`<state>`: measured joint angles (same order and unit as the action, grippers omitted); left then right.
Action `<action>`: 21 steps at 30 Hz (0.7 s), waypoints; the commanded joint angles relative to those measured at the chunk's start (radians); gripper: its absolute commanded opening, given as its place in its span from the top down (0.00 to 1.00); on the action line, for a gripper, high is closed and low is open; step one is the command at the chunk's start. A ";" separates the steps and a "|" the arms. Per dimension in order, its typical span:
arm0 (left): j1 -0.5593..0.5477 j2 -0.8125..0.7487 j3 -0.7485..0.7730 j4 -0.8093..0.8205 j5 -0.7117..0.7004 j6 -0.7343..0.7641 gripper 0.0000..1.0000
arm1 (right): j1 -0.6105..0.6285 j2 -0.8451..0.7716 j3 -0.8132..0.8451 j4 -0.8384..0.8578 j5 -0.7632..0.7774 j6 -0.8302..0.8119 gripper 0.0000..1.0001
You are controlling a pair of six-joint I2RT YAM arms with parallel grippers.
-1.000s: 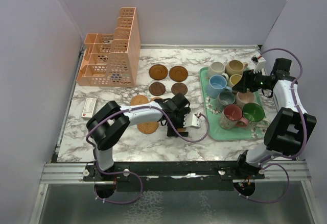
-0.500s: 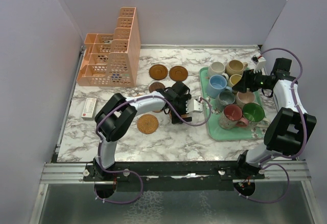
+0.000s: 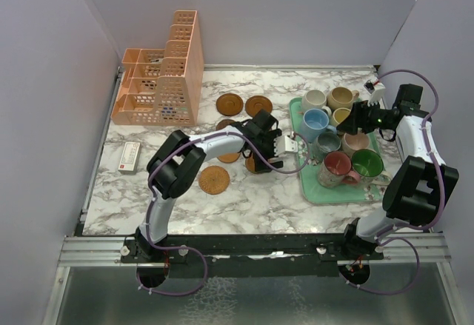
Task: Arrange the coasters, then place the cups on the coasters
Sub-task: Move the coaster to the center of the board.
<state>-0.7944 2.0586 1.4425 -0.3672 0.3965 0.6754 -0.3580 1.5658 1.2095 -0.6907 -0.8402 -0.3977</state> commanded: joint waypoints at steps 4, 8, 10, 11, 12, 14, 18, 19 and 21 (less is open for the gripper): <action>0.008 0.091 0.046 -0.030 -0.009 0.022 0.12 | 0.005 0.011 0.037 -0.013 -0.030 -0.013 0.34; 0.013 0.108 0.077 -0.040 -0.007 0.021 0.13 | 0.005 0.012 0.039 -0.016 -0.030 -0.015 0.34; 0.014 0.102 0.089 -0.047 -0.007 0.016 0.12 | 0.005 0.015 0.038 -0.016 -0.030 -0.017 0.34; 0.014 0.094 0.098 -0.054 -0.001 0.002 0.12 | 0.005 0.016 0.039 -0.018 -0.030 -0.017 0.34; 0.014 0.082 0.106 -0.065 0.008 -0.004 0.12 | 0.005 0.018 0.040 -0.019 -0.030 -0.017 0.34; 0.013 0.047 0.106 -0.080 0.034 -0.014 0.12 | 0.005 0.021 0.041 -0.022 -0.031 -0.018 0.34; 0.013 -0.046 0.055 -0.100 0.050 -0.007 0.04 | 0.005 0.020 0.042 -0.024 -0.032 -0.020 0.34; 0.012 -0.068 0.038 -0.105 0.044 -0.002 0.02 | 0.005 0.020 0.042 -0.024 -0.033 -0.021 0.34; 0.013 -0.108 -0.005 -0.114 0.024 0.011 0.01 | 0.005 0.018 0.043 -0.026 -0.033 -0.020 0.34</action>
<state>-0.7849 2.0735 1.4967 -0.4278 0.4103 0.6651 -0.3580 1.5776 1.2240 -0.6994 -0.8429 -0.3988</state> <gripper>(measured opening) 0.979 0.656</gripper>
